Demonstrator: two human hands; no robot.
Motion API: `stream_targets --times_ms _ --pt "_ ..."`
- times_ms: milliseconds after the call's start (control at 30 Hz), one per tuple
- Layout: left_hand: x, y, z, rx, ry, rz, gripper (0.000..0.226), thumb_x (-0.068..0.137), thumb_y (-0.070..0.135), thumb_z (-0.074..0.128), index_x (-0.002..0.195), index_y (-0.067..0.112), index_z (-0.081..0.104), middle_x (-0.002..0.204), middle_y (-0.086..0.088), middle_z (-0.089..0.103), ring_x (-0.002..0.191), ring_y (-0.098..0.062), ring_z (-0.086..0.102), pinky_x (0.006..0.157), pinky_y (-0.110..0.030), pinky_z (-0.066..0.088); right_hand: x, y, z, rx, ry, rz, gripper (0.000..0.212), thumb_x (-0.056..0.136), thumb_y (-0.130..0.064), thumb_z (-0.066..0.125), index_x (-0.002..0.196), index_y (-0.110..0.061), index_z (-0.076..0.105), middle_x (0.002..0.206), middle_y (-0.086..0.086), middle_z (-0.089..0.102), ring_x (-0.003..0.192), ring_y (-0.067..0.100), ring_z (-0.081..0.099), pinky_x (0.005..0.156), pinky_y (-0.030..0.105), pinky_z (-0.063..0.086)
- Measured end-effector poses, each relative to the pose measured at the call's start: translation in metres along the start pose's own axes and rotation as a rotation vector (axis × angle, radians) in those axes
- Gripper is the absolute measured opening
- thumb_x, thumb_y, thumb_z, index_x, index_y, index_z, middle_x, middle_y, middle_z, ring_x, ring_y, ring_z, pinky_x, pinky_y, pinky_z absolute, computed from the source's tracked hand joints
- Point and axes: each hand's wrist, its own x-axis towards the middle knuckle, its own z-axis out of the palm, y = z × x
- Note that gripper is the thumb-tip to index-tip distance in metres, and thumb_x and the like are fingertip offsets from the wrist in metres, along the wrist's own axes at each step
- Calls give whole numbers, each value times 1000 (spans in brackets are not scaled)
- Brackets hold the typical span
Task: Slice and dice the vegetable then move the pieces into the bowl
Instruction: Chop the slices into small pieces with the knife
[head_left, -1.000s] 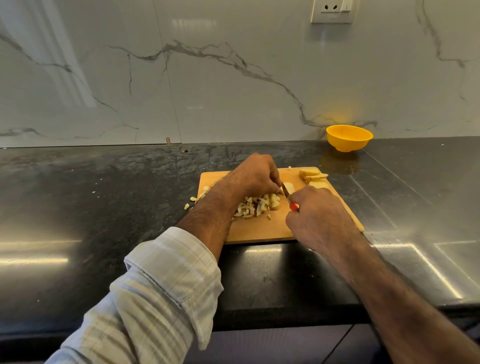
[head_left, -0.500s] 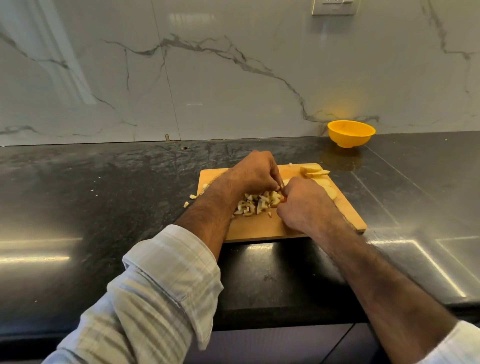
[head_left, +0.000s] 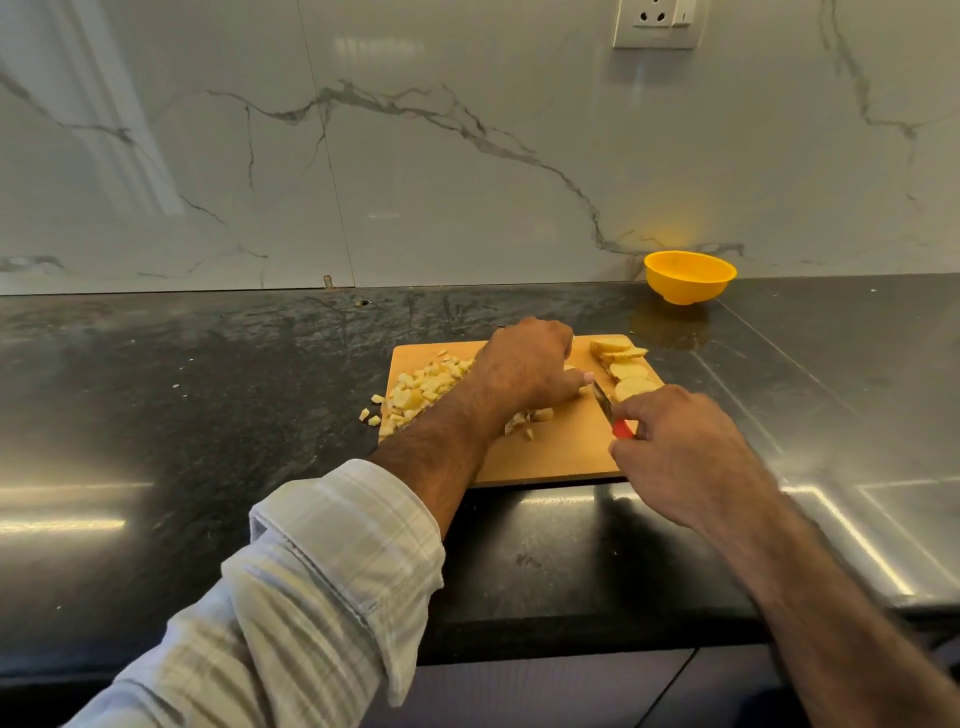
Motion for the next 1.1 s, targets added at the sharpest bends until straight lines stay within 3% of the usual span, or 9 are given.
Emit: stream_targets --times_ms 133,267,500,633,767,900,1100 --pt "2 3 2 -23 1 -12 39 94 50 73 121 24 63 115 4 62 103 -16 58 91 -39 59 5 11 -3 1 -9 16 52 92 -29 69 143 -33 60 129 0 63 109 19 61 87 37 59" --pt "4 -2 0 -154 -18 -14 25 92 28 79 111 27 62 110 5 61 97 -14 59 89 -37 61 12 14 -7 -16 -13 -4 54 94 -29 68 146 -35 57 130 1 63 106 19 61 78 32 54" --pt "7 -20 -6 -280 -60 25 34 88 1 78 104 29 67 114 6 66 108 -13 63 95 -32 59 31 6 -1 -60 -37 32 55 91 -31 69 144 -34 57 126 -2 61 104 17 59 76 30 52" --pt "7 -24 -6 -317 -81 65 34 90 -1 75 101 30 66 116 5 70 109 -11 66 98 -30 57 30 3 3 -67 -48 4 54 92 -31 69 145 -32 57 125 -4 61 106 16 58 76 29 51" --pt "7 -24 -2 -303 -53 66 24 92 17 80 113 26 70 115 6 69 107 -10 66 95 -32 60 24 7 2 -87 28 -36 54 92 -31 64 146 -32 57 122 -3 61 102 16 57 73 29 50" --pt "7 -21 -1 -271 -40 65 22 95 18 78 115 24 73 114 7 71 106 -8 66 95 -32 60 20 -2 10 -78 37 -51 46 94 -29 63 140 -29 60 123 -3 60 99 14 54 70 26 47" --pt "7 -19 0 -232 -24 62 16 94 19 79 108 26 75 109 8 71 102 -8 66 91 -33 61 23 -20 21 -167 11 -44 38 94 -33 65 131 -24 61 121 0 60 103 17 54 83 31 52"
